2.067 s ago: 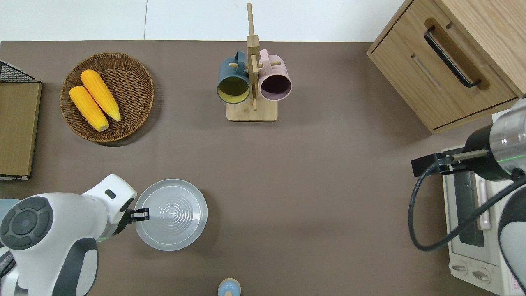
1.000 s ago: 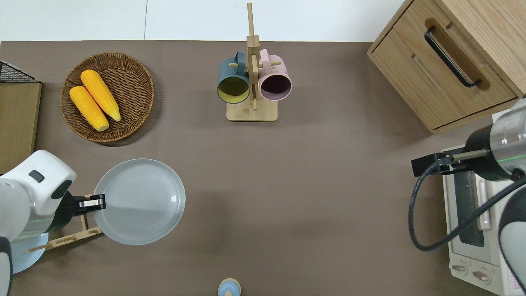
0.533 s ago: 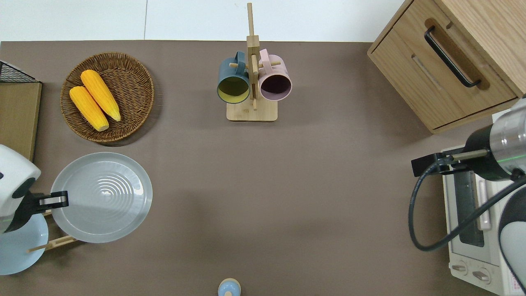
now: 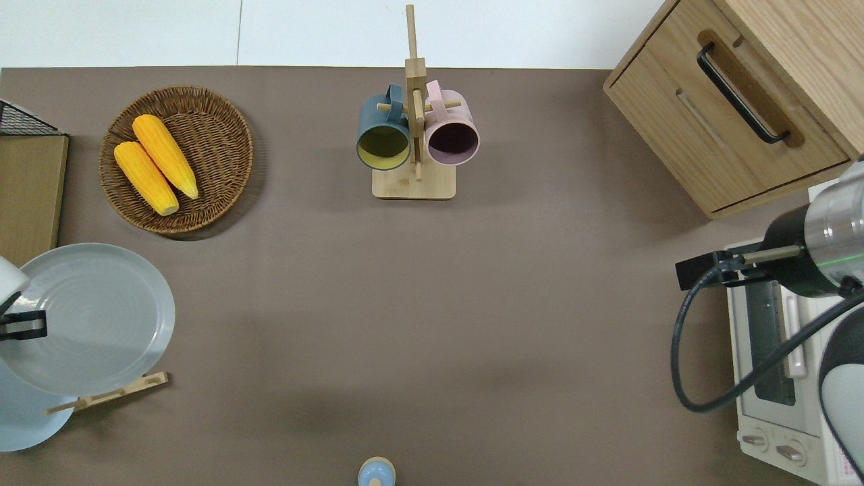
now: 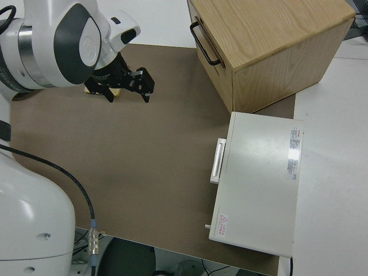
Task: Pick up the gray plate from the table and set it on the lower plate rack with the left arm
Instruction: 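Carry the gray plate to the wooden rack and lower it into the slot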
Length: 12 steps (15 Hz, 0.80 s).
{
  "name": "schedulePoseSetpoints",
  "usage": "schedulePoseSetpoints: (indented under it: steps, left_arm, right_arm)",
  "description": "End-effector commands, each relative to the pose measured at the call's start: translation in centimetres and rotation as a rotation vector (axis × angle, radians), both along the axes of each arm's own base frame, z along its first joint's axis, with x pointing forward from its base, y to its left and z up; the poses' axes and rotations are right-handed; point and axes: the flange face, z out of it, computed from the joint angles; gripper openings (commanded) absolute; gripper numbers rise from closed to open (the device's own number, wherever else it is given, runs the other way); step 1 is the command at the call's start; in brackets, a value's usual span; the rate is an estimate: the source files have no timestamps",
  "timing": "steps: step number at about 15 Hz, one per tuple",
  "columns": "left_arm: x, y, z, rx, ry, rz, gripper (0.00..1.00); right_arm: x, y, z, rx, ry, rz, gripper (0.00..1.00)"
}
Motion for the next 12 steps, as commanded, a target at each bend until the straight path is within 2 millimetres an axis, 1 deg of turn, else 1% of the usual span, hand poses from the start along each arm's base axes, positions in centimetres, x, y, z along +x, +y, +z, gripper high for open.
schedulePoseSetpoints:
  steps: [1, 6, 8, 12]
  left_arm:
    - [0.3, 1.2, 0.0, 0.126, 0.028, -0.004, 0.00]
    - [0.4, 2.1, -1.6, 0.241, 0.068, -0.013, 0.00]
    - [0.3, 2.4, -2.7, 0.277, 0.087, -0.011, 0.00]
    - [0.0, 2.8, -5.8, 0.347, 0.120, -0.015, 0.00]
  right_arm:
    - [-0.2, -0.1, 0.3, 0.009, 0.006, -0.002, 0.987]
    - [-0.2, -0.1, 0.3, 0.009, 0.006, -0.002, 0.990]
    - [-0.2, -0.1, 0.3, 0.009, 0.006, -0.002, 0.990]
    - [-0.2, -0.2, 0.3, 0.009, 0.006, -0.003, 0.987]
